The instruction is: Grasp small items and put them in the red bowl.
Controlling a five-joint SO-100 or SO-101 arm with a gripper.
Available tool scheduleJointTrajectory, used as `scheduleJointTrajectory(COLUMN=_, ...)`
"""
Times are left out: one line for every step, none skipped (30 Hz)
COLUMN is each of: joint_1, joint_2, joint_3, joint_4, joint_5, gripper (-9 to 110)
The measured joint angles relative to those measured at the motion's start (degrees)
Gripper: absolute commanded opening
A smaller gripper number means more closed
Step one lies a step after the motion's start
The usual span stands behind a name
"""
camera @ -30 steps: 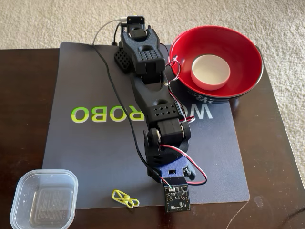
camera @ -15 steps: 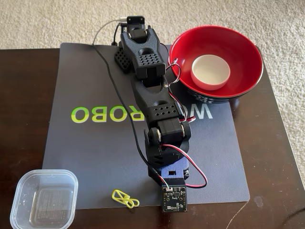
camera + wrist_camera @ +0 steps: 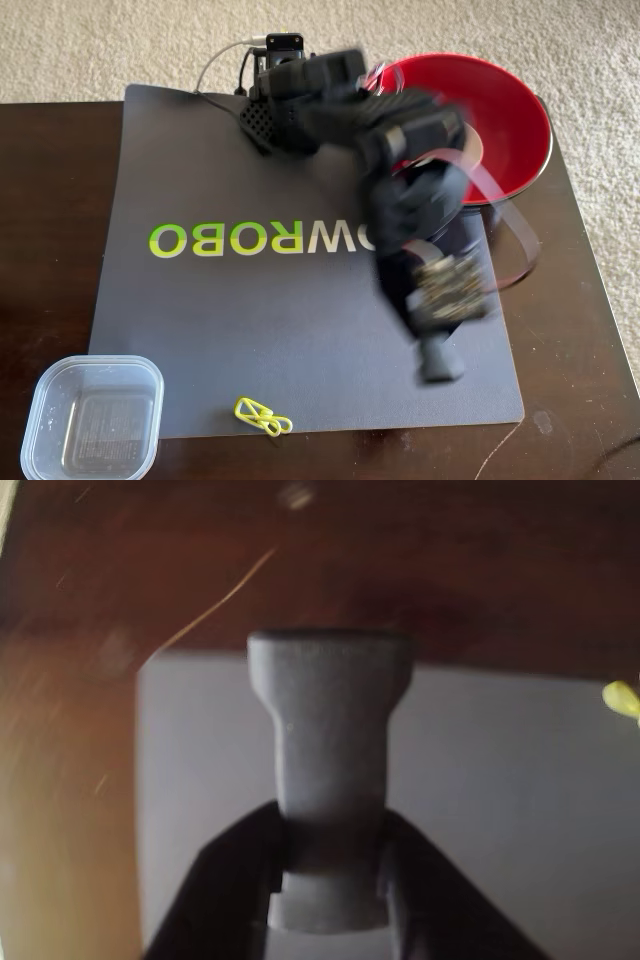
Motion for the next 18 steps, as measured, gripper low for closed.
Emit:
scheduleJointTrajectory(joint_1=-3.08, joint_2=4.66, joint_3=6.15, joint_4=0.0, joint_5=0.97, gripper=0)
scheduleJointTrajectory(joint_1=-6.06, joint_2=8.53, joint_3=11.87, joint_4=0.0, joint_5=2.02, gripper=0)
scheduleJointTrajectory(joint_1=-8.79, joint_2=11.51, joint_3=17.49, joint_4=0.0, joint_5=2.9, gripper=0)
scheduleJointTrajectory(joint_1=-11.25, joint_2=13.97, joint_3=22.5, joint_4=0.0, joint_5=3.69, gripper=0)
scheduleJointTrajectory(joint_1=-13.45, joint_2=15.91, joint_3=27.16, joint_4=0.0, joint_5=4.22, gripper=0)
scheduleJointTrajectory(joint_1=-15.56, joint_2=17.31, joint_3=30.94, joint_4=0.0, joint_5=4.57, gripper=0)
scheduleJointTrajectory(joint_1=-16.96, joint_2=18.11, joint_3=33.22, joint_4=0.0, joint_5=4.75, gripper=0)
scheduleJointTrajectory(joint_1=-18.28, joint_2=19.25, joint_3=35.33, joint_4=0.0, joint_5=4.92, gripper=0)
scheduleJointTrajectory(joint_1=-19.25, joint_2=20.39, joint_3=38.32, joint_4=0.0, joint_5=4.92, gripper=0)
scheduleJointTrajectory(joint_1=-20.21, joint_2=21.36, joint_3=41.22, joint_4=0.0, joint_5=5.1, gripper=0)
scheduleJointTrajectory(joint_1=-21.27, joint_2=21.8, joint_3=43.68, joint_4=0.0, joint_5=5.27, gripper=0)
scheduleJointTrajectory(joint_1=-22.15, joint_2=21.8, joint_3=45.44, joint_4=-0.53, joint_5=5.45, gripper=0)
scheduleJointTrajectory(joint_1=-22.32, joint_2=22.06, joint_3=46.41, joint_4=-0.62, joint_5=5.8, gripper=0)
scheduleJointTrajectory(joint_1=-22.06, joint_2=22.76, joint_3=47.02, joint_4=-0.53, joint_5=5.98, gripper=0)
scheduleJointTrajectory(joint_1=-22.5, joint_2=23.2, joint_3=47.46, joint_4=-0.44, joint_5=6.24, gripper=0)
scheduleJointTrajectory(joint_1=-23.03, joint_2=23.64, joint_3=48.34, joint_4=-0.44, joint_5=7.12, gripper=0)
scheduleJointTrajectory(joint_1=-23.73, joint_2=24.26, joint_3=49.48, joint_4=-0.44, joint_5=8.09, gripper=0)
scheduleJointTrajectory(joint_1=-24.35, joint_2=24.96, joint_3=50.98, joint_4=-0.44, joint_5=9.23, gripper=0)
